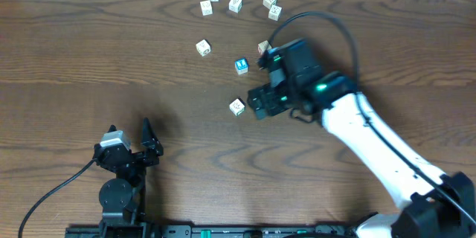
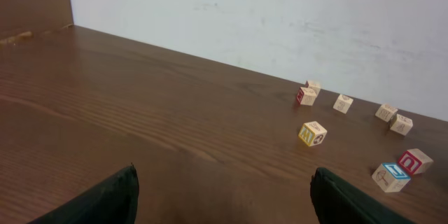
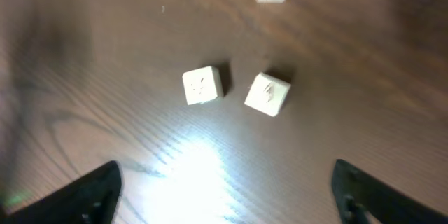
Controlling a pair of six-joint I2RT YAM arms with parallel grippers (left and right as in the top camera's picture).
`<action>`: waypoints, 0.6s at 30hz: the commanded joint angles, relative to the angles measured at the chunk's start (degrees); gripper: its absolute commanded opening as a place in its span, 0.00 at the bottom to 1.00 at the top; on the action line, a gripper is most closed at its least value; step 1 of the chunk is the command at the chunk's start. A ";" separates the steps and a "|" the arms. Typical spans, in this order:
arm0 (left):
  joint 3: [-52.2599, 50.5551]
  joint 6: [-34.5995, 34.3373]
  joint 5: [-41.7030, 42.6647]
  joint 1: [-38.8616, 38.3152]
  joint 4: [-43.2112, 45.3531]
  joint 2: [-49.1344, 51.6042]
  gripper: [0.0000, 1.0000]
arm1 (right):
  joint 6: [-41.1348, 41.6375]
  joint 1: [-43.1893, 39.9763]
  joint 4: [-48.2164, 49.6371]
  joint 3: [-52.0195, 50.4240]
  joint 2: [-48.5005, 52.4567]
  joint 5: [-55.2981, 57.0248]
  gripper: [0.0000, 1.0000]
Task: Lift 5 blocks
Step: 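Lower the right gripper and grasp the cream soccer-ball 'A' block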
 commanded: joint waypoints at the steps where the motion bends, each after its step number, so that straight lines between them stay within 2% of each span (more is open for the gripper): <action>1: -1.40 0.35 -0.70 -0.13 -1.73 -0.33 0.79 | 9.88 3.82 -0.31 0.13 2.95 11.80 0.85; 3: -1.40 0.35 -0.70 -0.13 -1.73 -0.33 0.79 | 12.20 5.05 0.02 0.15 4.48 13.70 0.94; 4: -1.40 0.35 -0.70 -0.13 -1.73 -0.33 0.79 | 13.49 5.38 0.22 0.13 5.20 14.53 0.95; 8: -1.40 0.35 -0.70 -0.13 -1.75 -0.33 0.79 | 17.51 5.27 1.31 0.13 7.89 16.41 0.88; 18: -1.40 0.35 -0.70 -0.13 -1.75 -0.33 0.79 | 17.51 5.22 9.03 0.13 15.61 16.37 0.86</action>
